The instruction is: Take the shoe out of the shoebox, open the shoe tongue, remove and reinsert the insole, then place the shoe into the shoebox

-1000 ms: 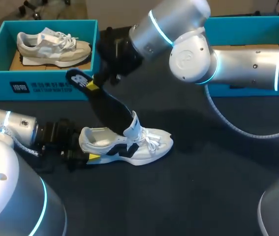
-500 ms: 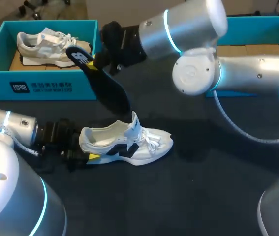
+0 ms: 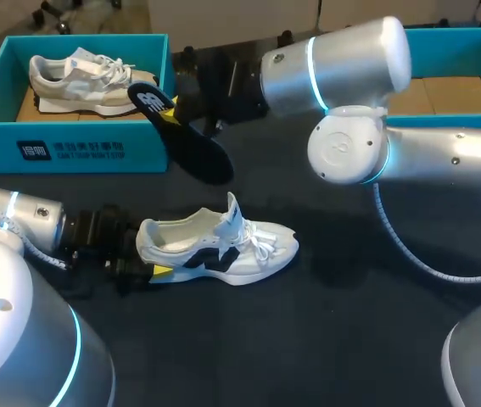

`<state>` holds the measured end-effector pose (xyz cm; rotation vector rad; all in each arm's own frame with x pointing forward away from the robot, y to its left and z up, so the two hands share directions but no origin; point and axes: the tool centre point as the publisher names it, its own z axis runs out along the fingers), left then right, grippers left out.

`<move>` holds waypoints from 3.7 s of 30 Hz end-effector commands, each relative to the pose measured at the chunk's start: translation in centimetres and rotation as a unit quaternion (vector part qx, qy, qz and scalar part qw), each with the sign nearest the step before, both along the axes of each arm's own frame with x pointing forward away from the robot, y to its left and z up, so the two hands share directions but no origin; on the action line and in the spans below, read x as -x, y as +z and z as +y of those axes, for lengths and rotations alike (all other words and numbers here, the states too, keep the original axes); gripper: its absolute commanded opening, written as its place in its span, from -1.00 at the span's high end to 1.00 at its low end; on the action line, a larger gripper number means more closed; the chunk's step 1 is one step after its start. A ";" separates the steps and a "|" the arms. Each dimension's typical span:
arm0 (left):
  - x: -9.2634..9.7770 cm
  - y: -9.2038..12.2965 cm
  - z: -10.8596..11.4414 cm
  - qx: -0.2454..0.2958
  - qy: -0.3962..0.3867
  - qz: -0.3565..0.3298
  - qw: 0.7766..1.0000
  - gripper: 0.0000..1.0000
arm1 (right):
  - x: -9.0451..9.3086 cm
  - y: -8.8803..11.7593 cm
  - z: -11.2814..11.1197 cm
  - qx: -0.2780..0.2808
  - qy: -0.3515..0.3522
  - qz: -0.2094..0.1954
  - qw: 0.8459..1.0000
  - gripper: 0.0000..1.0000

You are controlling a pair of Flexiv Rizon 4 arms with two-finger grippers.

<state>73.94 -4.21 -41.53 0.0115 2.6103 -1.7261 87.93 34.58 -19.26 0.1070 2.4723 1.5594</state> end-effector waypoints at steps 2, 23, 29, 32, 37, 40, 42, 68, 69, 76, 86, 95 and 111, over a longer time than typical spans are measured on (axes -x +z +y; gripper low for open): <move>0.0 0.0 0.0 -0.001 0.000 0.000 1.000 1.00 | 0.1 0.0 0.1 0.002 -0.001 0.000 1.000 1.00; 0.0 0.0 0.0 -0.001 0.000 0.000 1.000 1.00 | 1.0 3.6 -3.5 -0.023 0.032 0.045 0.998 1.00; 0.0 0.0 0.0 -0.001 0.000 0.000 1.000 1.00 | 1.9 6.1 -5.7 -0.050 0.048 0.090 0.994 1.00; 0.0 0.0 0.0 -0.001 0.000 0.000 1.000 1.00 | 2.5 7.4 -6.4 -0.068 0.054 0.119 0.989 1.00; 0.0 0.0 0.0 -0.001 0.000 0.000 1.000 1.00 | 3.7 9.6 -7.7 -0.087 0.066 0.169 0.979 1.00; 0.0 0.0 0.0 -0.001 0.000 0.000 1.000 1.00 | 4.4 10.8 -8.5 -0.100 0.067 0.191 0.974 1.00; 0.0 0.0 0.0 -0.001 0.000 0.000 1.000 1.00 | 4.8 11.5 -9.0 -0.104 0.065 0.204 0.971 1.00; 0.0 0.0 0.0 -0.001 0.000 0.000 1.000 1.00 | 12.0 17.1 -11.8 -0.182 0.039 0.273 0.944 1.00; 0.0 0.0 0.0 -0.001 0.000 0.000 1.000 1.00 | 12.0 17.1 -11.8 -0.182 0.039 0.273 0.944 1.00; 0.0 0.0 0.0 -0.001 0.000 0.000 1.000 1.00 | 12.0 17.1 -11.8 -0.182 0.039 0.273 0.944 1.00; 0.0 0.0 0.0 -0.001 0.000 0.000 1.000 1.00 | 13.1 18.5 -14.3 -0.166 0.045 0.361 0.917 1.00; 0.0 0.0 0.0 -0.001 0.000 0.000 1.000 1.00 | 15.5 21.0 -17.0 -0.161 0.007 0.413 0.896 1.00; 0.0 0.0 0.0 -0.001 0.000 0.000 1.000 1.00 | 22.3 21.5 -18.3 -0.151 -0.026 0.445 0.883 1.00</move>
